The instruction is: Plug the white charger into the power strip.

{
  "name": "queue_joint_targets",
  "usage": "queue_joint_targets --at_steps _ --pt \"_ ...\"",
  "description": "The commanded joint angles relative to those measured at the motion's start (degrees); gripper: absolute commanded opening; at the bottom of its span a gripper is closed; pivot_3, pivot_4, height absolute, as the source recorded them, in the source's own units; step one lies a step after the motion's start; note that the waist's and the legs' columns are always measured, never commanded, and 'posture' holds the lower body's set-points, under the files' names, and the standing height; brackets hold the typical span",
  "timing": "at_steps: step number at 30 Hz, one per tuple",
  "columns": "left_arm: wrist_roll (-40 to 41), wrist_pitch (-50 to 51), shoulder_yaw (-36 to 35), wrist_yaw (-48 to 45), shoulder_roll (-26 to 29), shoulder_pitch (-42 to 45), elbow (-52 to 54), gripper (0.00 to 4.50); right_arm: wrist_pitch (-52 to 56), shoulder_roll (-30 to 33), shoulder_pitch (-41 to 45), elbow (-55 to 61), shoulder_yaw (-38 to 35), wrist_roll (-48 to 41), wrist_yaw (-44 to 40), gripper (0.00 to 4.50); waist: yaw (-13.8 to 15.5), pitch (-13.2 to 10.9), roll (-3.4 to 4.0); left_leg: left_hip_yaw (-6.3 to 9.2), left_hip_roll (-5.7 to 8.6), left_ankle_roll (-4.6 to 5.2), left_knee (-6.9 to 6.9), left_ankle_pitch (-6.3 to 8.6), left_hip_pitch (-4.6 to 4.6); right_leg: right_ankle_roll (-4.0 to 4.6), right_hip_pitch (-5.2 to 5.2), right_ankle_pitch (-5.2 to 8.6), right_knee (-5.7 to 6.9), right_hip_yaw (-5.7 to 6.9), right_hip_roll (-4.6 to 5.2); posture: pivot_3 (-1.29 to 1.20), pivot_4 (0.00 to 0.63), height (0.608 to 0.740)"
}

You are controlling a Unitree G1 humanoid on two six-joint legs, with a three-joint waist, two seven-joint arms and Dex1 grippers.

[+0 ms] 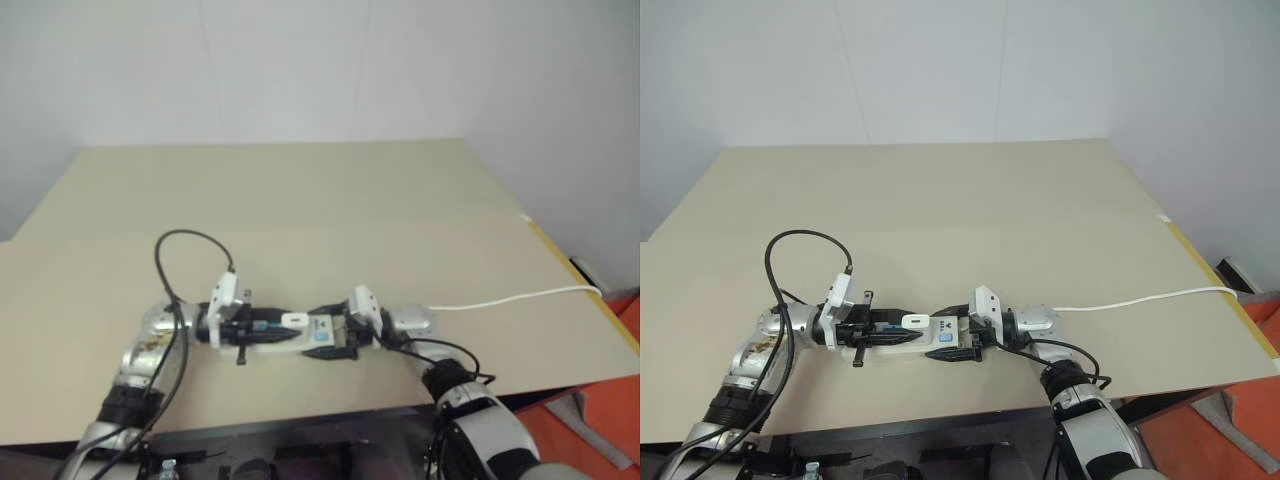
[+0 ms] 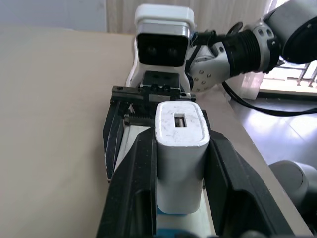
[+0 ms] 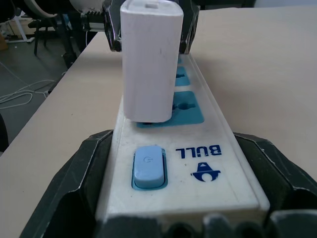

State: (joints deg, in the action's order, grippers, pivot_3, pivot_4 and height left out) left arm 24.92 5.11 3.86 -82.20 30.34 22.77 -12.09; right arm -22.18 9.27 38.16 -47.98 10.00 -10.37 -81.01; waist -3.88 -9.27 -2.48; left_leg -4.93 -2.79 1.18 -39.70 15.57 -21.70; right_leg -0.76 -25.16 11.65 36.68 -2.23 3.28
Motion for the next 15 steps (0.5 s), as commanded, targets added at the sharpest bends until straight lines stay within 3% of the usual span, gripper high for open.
queue_joint_targets --at_steps 1,15 --pt "-1.88 -2.33 0.09 -0.69 0.90 0.94 -2.69 0.98 0.09 0.15 -0.09 1.13 0.19 0.23 -0.31 3.42 0.00 0.00 0.00 0.00 0.00 0.00 0.00 0.00 0.00 0.00 0.00 0.00 0.00 0.00 0.00 0.00 0.150 0.740" --pt "-3.31 -5.25 1.75 0.68 0.85 0.20 -5.27 0.98 0.20 0.49 -0.24 1.37 0.14 0.27 -0.28 3.42 0.08 0.01 0.01 0.01 0.00 0.00 0.00 0.00 0.04 0.00 0.02 0.00 0.01 0.00 0.01 0.00 0.150 0.740"
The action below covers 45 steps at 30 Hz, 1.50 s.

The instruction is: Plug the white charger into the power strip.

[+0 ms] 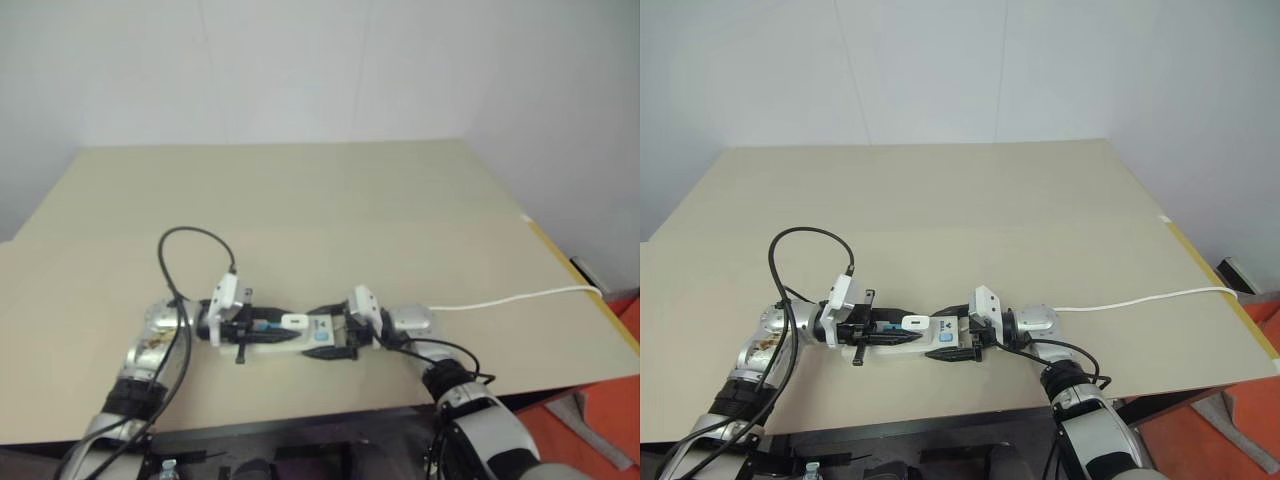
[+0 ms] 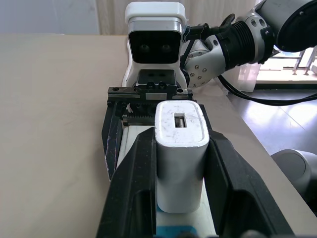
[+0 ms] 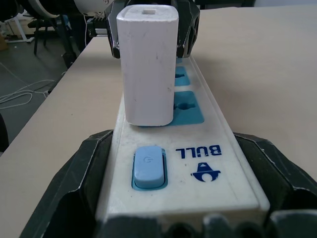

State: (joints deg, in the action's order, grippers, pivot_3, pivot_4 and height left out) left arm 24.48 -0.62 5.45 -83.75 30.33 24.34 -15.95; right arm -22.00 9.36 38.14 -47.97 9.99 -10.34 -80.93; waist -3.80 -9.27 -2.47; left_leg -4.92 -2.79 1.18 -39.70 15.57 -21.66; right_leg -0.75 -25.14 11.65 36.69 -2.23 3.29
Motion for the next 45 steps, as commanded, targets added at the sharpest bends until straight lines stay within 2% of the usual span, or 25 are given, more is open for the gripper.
queue_joint_targets --at_steps 1,15,36,45 --pt "-2.83 0.79 0.14 2.52 0.93 -1.58 -1.22 0.98 0.00 0.41 -0.23 1.36 0.15 0.23 -0.37 3.42 0.02 0.00 0.00 0.00 0.00 0.00 0.00 0.00 0.00 0.00 0.00 0.00 0.00 0.00 0.00 0.00 0.150 0.740" --pt "-3.27 4.11 1.36 5.89 2.60 -6.09 3.81 0.98 -0.11 0.17 -0.01 0.96 0.16 0.26 -0.33 3.42 0.02 0.02 0.03 0.07 -0.01 0.01 0.05 0.01 0.09 0.00 0.04 0.00 -0.01 -0.03 0.01 0.00 0.150 0.740" --pt "-3.90 3.78 2.99 4.43 3.31 -4.59 0.45 0.98 -0.02 0.35 0.52 0.60 -0.08 0.26 -0.10 3.42 0.07 0.04 0.05 0.03 0.00 0.01 0.12 0.01 0.23 0.01 0.13 0.03 -0.03 -0.05 0.01 0.00 0.150 0.740" --pt "-3.52 7.28 2.63 5.53 3.91 -3.95 2.13 3.93 0.32 -0.02 0.80 0.53 -0.29 -0.06 0.19 3.42 0.02 0.09 0.15 0.04 0.01 0.01 0.31 0.01 0.38 0.01 0.14 0.04 -0.06 -0.16 0.01 0.00 0.150 0.740"
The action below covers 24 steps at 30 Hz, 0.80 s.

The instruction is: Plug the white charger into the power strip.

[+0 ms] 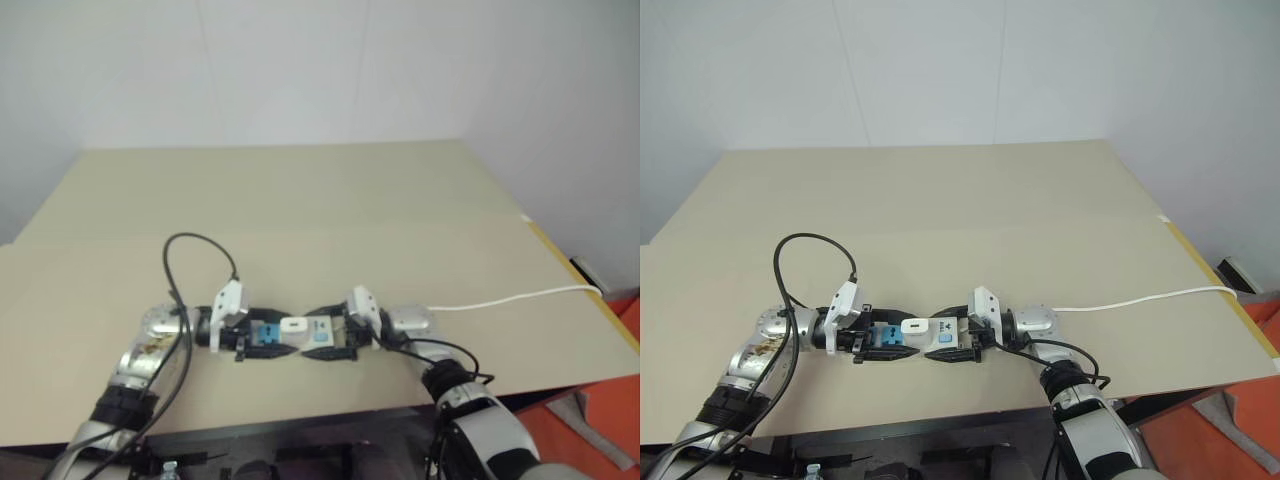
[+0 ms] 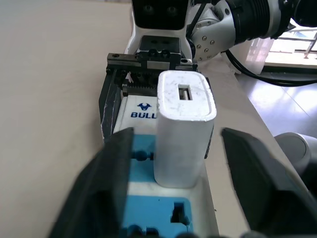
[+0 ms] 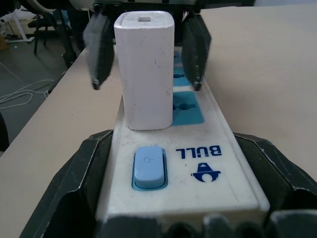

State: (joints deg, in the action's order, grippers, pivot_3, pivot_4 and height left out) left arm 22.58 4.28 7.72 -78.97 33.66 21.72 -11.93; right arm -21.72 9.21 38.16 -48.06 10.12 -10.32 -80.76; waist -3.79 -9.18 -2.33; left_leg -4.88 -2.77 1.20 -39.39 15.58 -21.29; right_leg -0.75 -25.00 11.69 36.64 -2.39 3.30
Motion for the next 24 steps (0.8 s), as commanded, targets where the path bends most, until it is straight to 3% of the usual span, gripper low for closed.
queue_joint_targets --at_steps 1,2,6,14,17,24 --pt "-1.31 2.49 0.08 0.65 0.74 -1.20 -1.62 4.25 0.01 0.10 0.79 0.58 -0.41 -0.07 0.02 3.42 0.01 0.00 0.01 -0.01 0.00 0.00 0.00 0.00 0.01 0.00 0.00 0.00 0.00 0.00 0.00 0.00 0.150 0.740" --pt "-1.01 2.50 -0.27 0.45 0.97 -0.99 -1.32 4.46 -0.04 0.08 0.84 0.46 -0.43 -0.06 0.04 3.42 0.00 0.00 0.01 -0.01 0.00 0.00 0.00 0.00 0.01 0.00 0.00 0.00 0.01 0.00 0.00 0.00 0.150 0.740" --pt "0.52 1.79 -3.05 -2.32 4.26 0.61 0.46 4.46 0.03 0.11 0.77 0.46 -0.52 -0.02 0.33 3.42 -0.14 0.00 0.01 -0.01 -0.01 0.00 0.02 0.00 0.01 0.01 0.00 0.00 0.00 -0.01 -0.01 0.00 0.150 0.740" --pt "3.92 0.90 -7.85 -13.51 17.67 7.59 -3.22 4.46 0.04 0.73 0.18 0.57 -0.50 -0.02 -0.09 3.42 0.26 -0.03 -0.04 -0.13 -0.01 -0.01 0.08 -0.01 -0.12 0.04 -0.13 0.03 -0.09 0.05 -0.01 0.00 0.150 0.740" --pt "4.40 -0.40 -8.14 -13.53 19.61 9.97 -5.41 4.50 0.27 1.12 0.28 0.47 -0.44 0.14 -0.26 4.44 0.45 -0.04 -0.03 -0.19 0.00 -0.01 0.10 0.00 -0.12 0.03 -0.12 0.04 -0.14 0.05 -0.01 0.00 0.150 0.740" --pt "4.03 -2.49 -7.55 -13.53 18.42 10.62 -7.10 4.50 0.87 2.14 0.35 1.39 -0.98 0.00 0.63 4.48 1.13 -0.04 -0.03 -0.37 -0.01 -0.01 0.10 -0.01 -0.13 0.03 -0.12 0.03 -0.13 0.06 -0.02 0.00 0.150 0.740"
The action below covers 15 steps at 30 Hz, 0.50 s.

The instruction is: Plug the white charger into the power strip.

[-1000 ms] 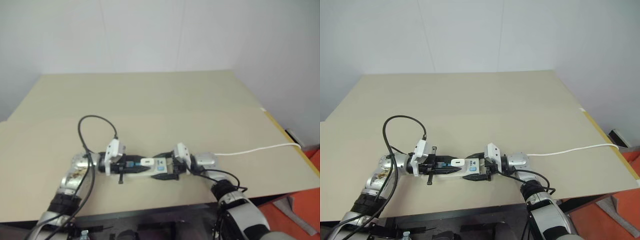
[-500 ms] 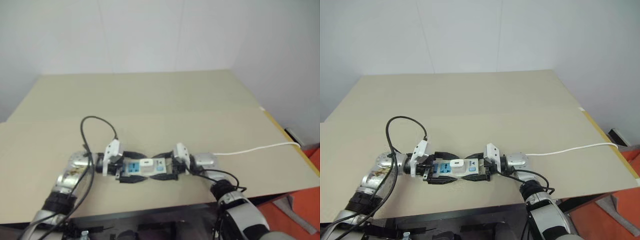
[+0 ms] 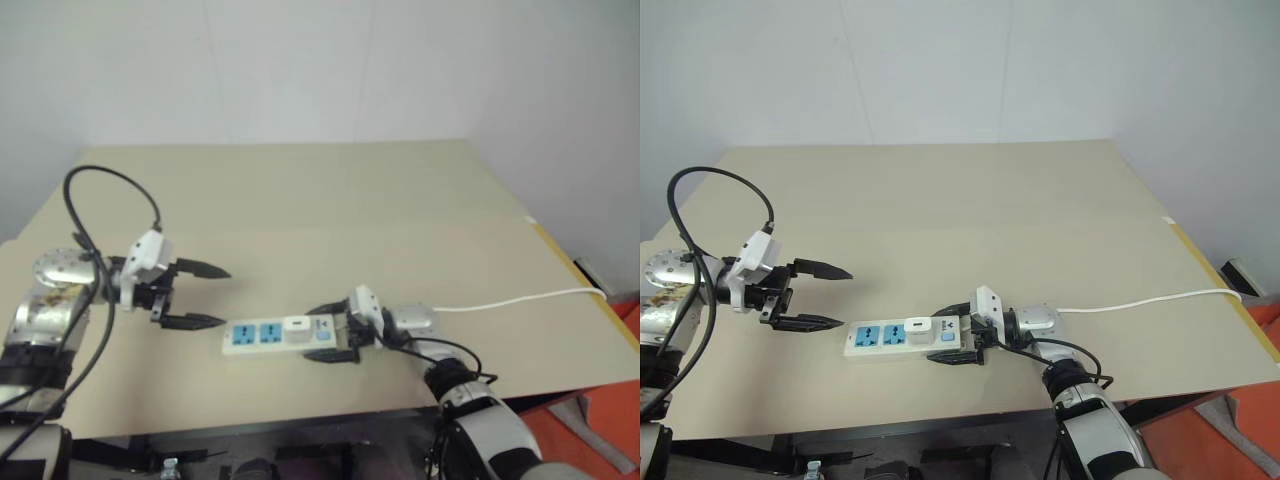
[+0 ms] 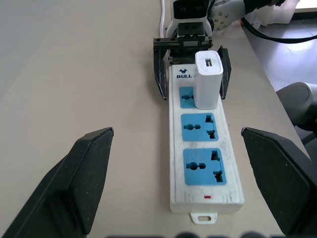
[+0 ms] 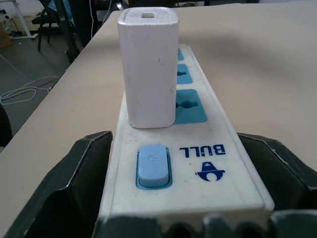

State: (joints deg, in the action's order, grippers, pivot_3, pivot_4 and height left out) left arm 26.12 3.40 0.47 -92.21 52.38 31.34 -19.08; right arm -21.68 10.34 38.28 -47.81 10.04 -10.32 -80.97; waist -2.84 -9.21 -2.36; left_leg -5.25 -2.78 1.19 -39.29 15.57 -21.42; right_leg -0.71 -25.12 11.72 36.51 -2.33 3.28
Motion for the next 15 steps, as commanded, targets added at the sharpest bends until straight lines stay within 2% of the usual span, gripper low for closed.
queue_joint_targets --at_steps 1,5,15 --pt "0.24 -1.89 -0.20 -0.29 -0.69 1.13 -0.29 4.50 0.99 1.47 0.09 1.63 -1.01 -0.15 0.71 4.48 0.28 0.00 0.00 -0.01 0.00 0.00 0.00 0.00 0.00 0.00 0.00 0.00 0.00 0.00 0.00 0.00 0.150 0.740" --pt "-0.38 -3.23 0.65 -0.29 -1.91 2.13 -2.22 4.50 2.00 4.52 -2.02 6.30 -2.46 -1.39 1.66 4.48 0.89 -0.01 0.00 -0.03 0.01 0.00 0.00 0.00 -0.04 0.00 -0.01 0.00 -0.02 0.03 0.00 0.00 0.150 0.740" --pt "-0.14 -6.55 2.93 -0.29 -3.98 2.86 -5.91 4.50 15.06 16.76 -14.30 32.58 -7.68 -7.80 5.04 4.48 1.89 -0.01 -0.01 -0.01 -0.01 0.04 0.00 0.02 -0.62 -0.02 -0.31 -0.03 -0.38 0.14 0.00 0.00 0.150 0.740"
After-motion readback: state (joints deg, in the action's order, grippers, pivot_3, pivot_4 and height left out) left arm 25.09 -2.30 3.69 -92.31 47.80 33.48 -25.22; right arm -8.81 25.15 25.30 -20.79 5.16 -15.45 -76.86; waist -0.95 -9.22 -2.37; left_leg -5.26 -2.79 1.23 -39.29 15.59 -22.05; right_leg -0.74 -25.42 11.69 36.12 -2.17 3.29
